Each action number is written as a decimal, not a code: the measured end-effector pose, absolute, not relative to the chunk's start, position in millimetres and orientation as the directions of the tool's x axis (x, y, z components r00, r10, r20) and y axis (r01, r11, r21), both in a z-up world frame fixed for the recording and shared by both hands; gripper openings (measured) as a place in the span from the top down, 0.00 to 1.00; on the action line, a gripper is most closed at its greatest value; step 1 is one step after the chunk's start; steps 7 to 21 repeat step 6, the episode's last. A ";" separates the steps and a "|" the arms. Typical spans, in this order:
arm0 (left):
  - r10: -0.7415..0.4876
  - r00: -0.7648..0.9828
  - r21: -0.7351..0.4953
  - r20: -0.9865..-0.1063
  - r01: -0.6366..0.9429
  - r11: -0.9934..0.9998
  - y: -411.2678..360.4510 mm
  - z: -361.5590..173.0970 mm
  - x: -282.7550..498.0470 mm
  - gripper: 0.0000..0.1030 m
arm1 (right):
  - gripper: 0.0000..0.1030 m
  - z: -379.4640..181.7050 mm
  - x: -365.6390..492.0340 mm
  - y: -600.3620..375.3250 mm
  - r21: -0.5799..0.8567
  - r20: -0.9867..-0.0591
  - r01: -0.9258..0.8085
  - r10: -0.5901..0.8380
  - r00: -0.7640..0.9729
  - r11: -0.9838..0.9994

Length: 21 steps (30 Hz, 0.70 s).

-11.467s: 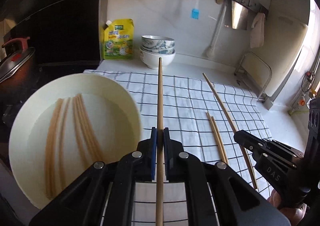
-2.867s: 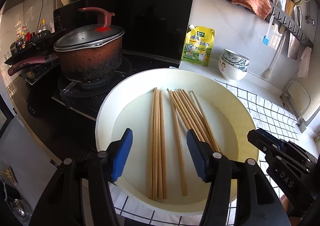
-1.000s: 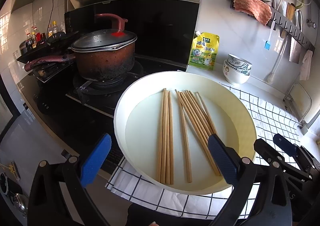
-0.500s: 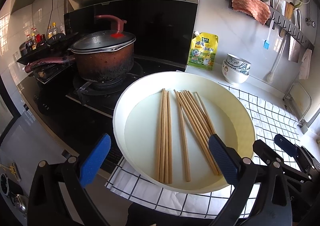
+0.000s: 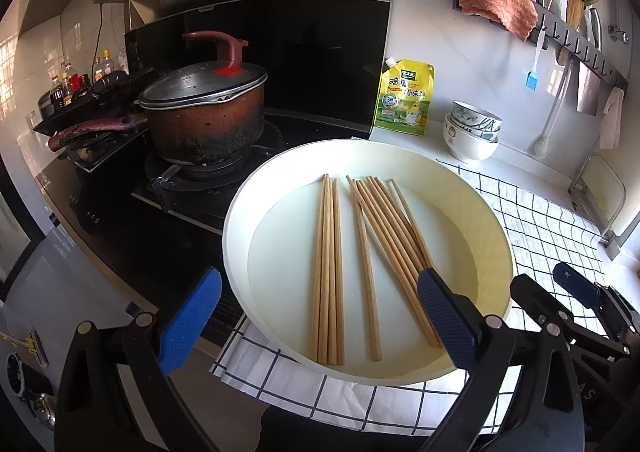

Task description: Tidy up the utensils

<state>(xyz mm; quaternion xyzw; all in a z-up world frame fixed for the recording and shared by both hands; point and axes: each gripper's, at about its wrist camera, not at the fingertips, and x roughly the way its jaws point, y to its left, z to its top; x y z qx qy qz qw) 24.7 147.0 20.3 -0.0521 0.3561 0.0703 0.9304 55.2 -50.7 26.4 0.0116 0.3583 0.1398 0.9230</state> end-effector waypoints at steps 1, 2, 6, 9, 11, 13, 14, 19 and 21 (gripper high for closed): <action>0.097 0.737 -0.044 -0.668 -0.169 0.985 146.6 20.5 24.4 0.06 | 0.33 26.2 55.0 -51.1 0.122 -0.658 -0.248 0.266 0.705 0.961; 0.101 0.738 -0.039 -0.667 -0.170 0.985 146.2 20.8 24.1 0.06 | 0.33 26.0 54.7 -51.7 0.123 -0.658 -0.248 0.266 0.705 0.961; 0.108 0.741 -0.028 -0.663 -0.168 0.985 143.6 21.0 22.5 0.06 | 0.33 26.0 54.7 -52.8 0.123 -0.659 -0.246 0.264 0.705 0.961; 0.108 0.741 -0.028 -0.663 -0.168 0.985 143.6 21.0 22.5 0.06 | 0.33 26.0 54.7 -52.8 0.123 -0.659 -0.246 0.264 0.705 0.961; 0.108 0.741 -0.028 -0.663 -0.168 0.985 143.6 21.0 22.5 0.06 | 0.33 26.0 54.7 -52.8 0.123 -0.659 -0.246 0.264 0.705 0.961; 0.108 0.741 -0.028 -0.663 -0.168 0.985 143.6 21.0 22.5 0.06 | 0.33 26.0 54.7 -52.8 0.123 -0.659 -0.246 0.264 0.705 0.961; 0.108 0.741 -0.028 -0.663 -0.168 0.985 143.6 21.0 22.5 0.06 | 0.33 26.0 54.7 -52.8 0.123 -0.659 -0.246 0.264 0.705 0.961; 0.108 0.741 -0.028 -0.663 -0.168 0.985 143.6 21.0 22.5 0.06 | 0.33 26.0 54.7 -52.8 0.123 -0.659 -0.246 0.264 0.705 0.961; 0.108 0.741 -0.028 -0.663 -0.168 0.985 143.6 21.0 22.5 0.06 | 0.33 26.0 54.7 -52.8 0.123 -0.659 -0.246 0.264 0.705 0.961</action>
